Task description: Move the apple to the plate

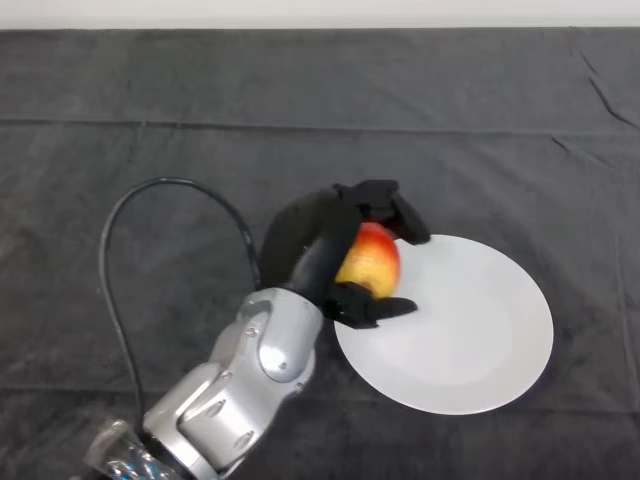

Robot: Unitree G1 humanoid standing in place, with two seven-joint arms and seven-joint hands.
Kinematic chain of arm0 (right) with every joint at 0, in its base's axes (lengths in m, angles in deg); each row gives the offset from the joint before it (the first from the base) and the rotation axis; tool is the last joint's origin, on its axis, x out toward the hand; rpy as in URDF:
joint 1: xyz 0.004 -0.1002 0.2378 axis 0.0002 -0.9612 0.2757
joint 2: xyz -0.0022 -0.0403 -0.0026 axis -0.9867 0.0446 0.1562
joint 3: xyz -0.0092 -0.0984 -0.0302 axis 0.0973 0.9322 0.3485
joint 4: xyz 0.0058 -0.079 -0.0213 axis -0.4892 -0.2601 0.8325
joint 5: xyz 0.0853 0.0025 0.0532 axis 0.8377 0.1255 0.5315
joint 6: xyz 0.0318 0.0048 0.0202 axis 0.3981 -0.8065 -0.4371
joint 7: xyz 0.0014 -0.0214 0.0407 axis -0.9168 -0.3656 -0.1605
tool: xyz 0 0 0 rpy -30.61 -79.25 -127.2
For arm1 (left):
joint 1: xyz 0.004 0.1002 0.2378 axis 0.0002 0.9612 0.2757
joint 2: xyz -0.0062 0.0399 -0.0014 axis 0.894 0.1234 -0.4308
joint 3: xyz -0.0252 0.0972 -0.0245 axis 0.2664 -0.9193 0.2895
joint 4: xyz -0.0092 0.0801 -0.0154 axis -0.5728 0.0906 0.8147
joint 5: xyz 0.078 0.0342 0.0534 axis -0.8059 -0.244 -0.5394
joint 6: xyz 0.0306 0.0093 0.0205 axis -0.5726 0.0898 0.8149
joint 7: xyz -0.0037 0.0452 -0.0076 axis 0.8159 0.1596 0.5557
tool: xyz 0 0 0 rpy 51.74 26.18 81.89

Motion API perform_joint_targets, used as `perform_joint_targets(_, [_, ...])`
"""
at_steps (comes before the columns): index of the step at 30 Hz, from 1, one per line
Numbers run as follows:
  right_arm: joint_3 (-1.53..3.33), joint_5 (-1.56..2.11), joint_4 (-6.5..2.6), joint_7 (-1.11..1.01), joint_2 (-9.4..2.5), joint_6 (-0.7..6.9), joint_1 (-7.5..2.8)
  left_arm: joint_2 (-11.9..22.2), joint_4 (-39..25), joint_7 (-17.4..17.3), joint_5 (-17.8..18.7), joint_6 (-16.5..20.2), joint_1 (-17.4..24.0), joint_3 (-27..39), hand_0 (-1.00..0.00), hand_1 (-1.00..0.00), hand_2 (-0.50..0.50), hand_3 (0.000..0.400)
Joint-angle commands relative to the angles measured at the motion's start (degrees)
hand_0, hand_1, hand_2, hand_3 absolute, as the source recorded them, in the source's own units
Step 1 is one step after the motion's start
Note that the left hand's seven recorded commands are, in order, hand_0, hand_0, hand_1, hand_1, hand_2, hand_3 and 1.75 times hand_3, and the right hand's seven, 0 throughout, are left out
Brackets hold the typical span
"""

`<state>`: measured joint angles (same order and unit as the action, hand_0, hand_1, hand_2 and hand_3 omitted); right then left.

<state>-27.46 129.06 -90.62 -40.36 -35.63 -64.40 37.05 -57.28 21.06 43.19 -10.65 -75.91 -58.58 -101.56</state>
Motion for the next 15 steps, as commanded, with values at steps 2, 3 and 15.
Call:
perform_joint_targets(2, [-0.11, 0.55, 1.92, 0.46, -0.91, -0.23, 0.51, 0.3, 2.8, 1.4, 1.3, -1.9, -3.8, -1.9, -1.00, -1.00, 0.00, 0.400])
perform_joint_targets(3, [-0.12, 0.56, 1.91, 0.46, -0.91, -0.23, 0.52, 0.3, 3.1, 1.5, 1.7, -2.1, -4.1, -2.3, -1.00, -1.00, 0.00, 0.400])
perform_joint_targets(15, [-0.17, 0.59, 1.71, 0.35, -0.82, -0.25, 0.57, -0.2, 7.1, 2.7, 5.0, -5.1, -6.4, -7.2, -1.00, -1.00, 0.00, 0.400])
